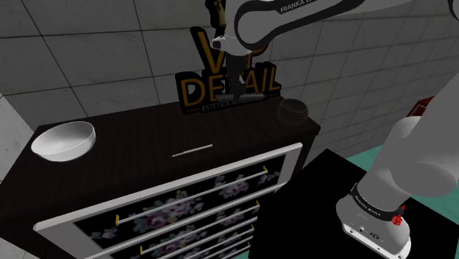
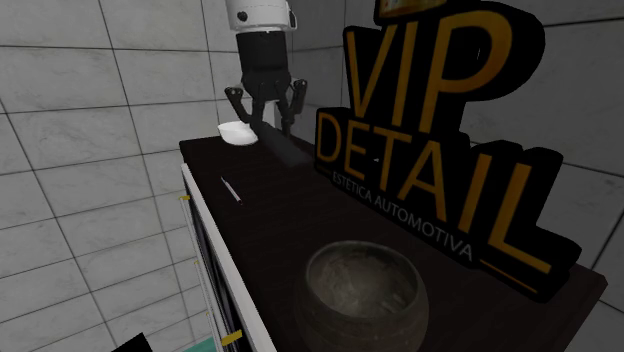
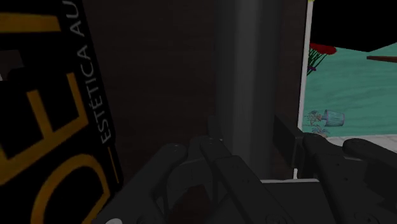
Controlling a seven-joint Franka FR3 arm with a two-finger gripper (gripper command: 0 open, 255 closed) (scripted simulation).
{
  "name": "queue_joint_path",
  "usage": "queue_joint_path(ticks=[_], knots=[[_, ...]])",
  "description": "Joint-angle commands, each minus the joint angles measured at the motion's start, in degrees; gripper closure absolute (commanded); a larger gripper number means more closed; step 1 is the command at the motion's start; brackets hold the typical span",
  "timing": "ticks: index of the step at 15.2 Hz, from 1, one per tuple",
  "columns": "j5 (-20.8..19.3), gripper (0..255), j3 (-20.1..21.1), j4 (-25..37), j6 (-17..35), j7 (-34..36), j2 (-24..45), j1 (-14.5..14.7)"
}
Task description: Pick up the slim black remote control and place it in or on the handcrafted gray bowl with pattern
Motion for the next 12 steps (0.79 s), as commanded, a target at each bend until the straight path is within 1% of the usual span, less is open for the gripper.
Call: queue_joint_path(ticks=[1, 6, 12], knots=[[0.2, 255, -1.1, -3.3, 0.3, -2.2, -3.1, -0.9], [-0.2, 255, -4.6, -10.9, 1.1, -7.8, -10.1, -3.3], [-1.9, 255, -9.6, -17.8, 1.1, -14.9, -17.3, -6.5]])
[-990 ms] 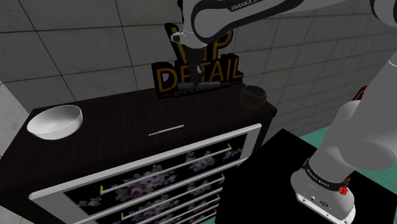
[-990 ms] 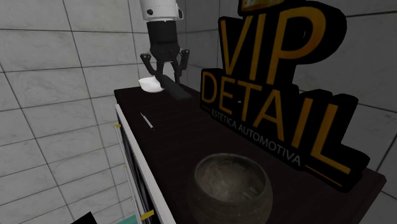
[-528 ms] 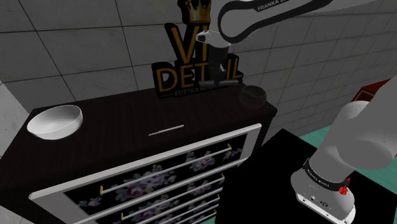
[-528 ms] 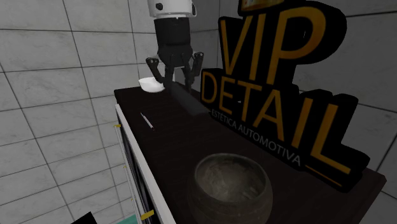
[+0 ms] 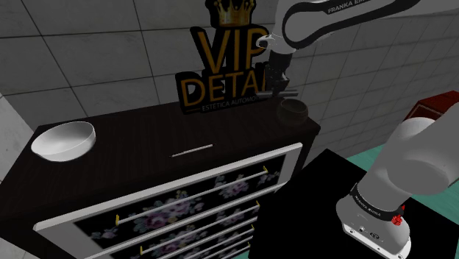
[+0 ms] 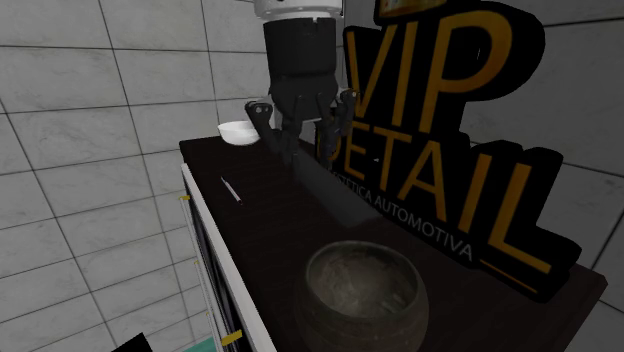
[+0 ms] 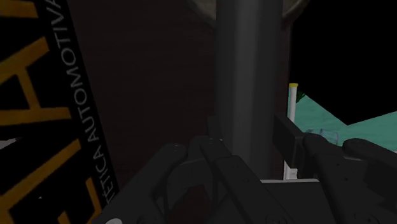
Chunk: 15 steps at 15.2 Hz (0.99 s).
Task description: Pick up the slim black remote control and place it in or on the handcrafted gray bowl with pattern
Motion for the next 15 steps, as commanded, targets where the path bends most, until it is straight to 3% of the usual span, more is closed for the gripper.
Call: queue_joint_path(ticks=[1, 7, 15], knots=[[-0.8, 255, -1.7, -1.9, -0.4, -2.5, -2.4, -1.2], [-3.6, 255, -7.2, -6.0, -1.0, -9.7, -7.6, -4.9], [-3.9, 255, -7.9, -10.7, 5.8, -9.7, -5.5, -5.0]])
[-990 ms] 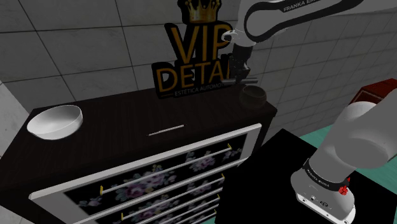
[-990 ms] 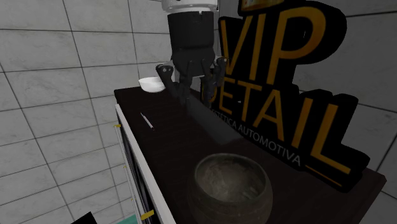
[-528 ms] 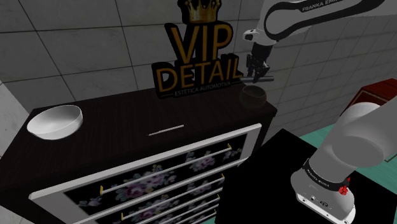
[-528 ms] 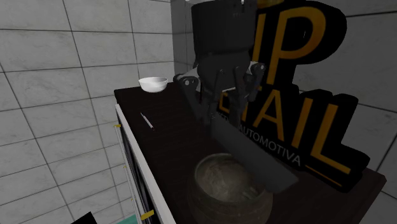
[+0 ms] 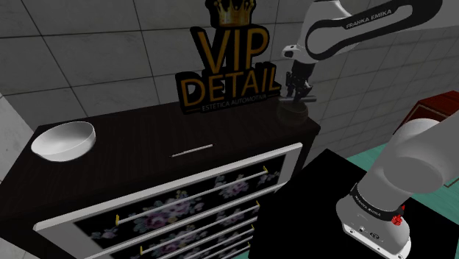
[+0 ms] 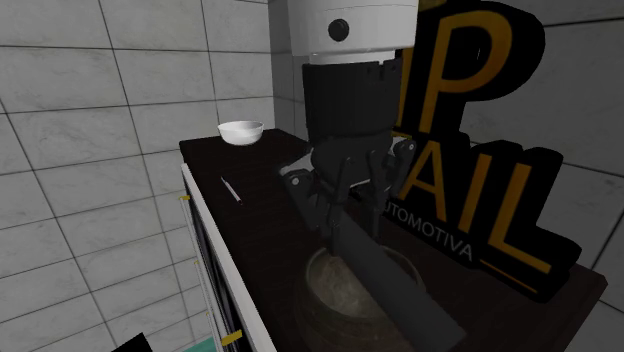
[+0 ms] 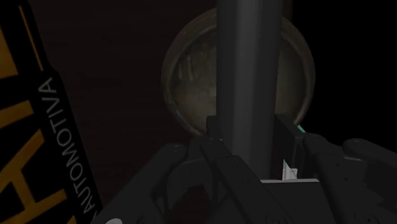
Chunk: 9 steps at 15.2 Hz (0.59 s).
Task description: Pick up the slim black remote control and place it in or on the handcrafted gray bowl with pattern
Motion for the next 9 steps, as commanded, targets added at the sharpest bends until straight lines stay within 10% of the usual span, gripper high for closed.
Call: queue_joint_path(ticks=[1, 9], knots=[[-0.1, 255, -0.2, -1.1, 1.8, 0.0, 0.6, 0.0], [-0.1, 255, -0.4, -2.3, 3.9, 0.0, 1.5, 0.0]])
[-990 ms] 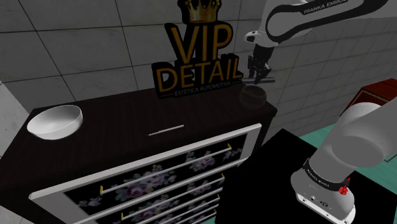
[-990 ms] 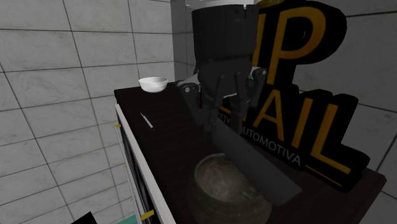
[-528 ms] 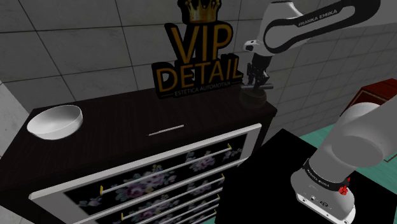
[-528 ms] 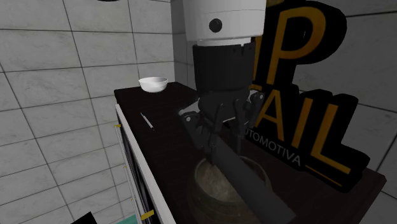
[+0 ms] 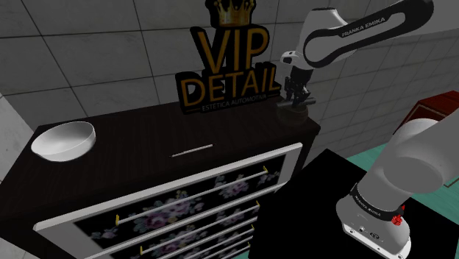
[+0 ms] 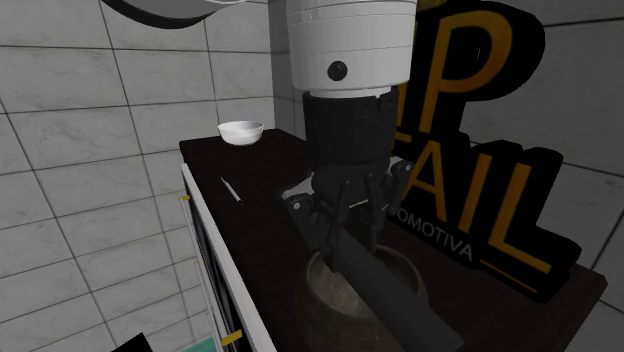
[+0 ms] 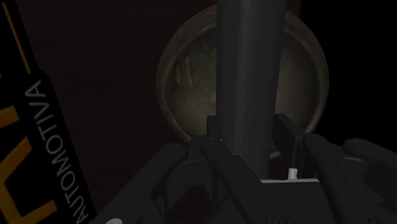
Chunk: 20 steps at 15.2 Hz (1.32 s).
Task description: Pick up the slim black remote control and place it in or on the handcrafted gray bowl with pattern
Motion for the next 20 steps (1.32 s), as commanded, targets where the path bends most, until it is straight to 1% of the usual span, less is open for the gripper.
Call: queue_joint_path(ticks=[1, 2, 3, 8, 12, 20], knots=[[0.0, 255, 0.0, -0.1, 0.0, 0.0, 0.1, 0.0], [0.0, 255, 0.0, -0.1, 0.0, 0.0, 0.1, 0.0], [0.0, 0, 0.0, -0.1, 0.0, 0.0, 0.1, 0.0], [0.0, 0, 0.0, -0.1, 0.0, 0.0, 0.1, 0.0], [0.2, 0, 0.9, 4.6, -8.2, 0.1, -3.5, 0.0], [0.2, 0, 0.9, 4.6, -8.2, 0.1, -3.5, 0.0]])
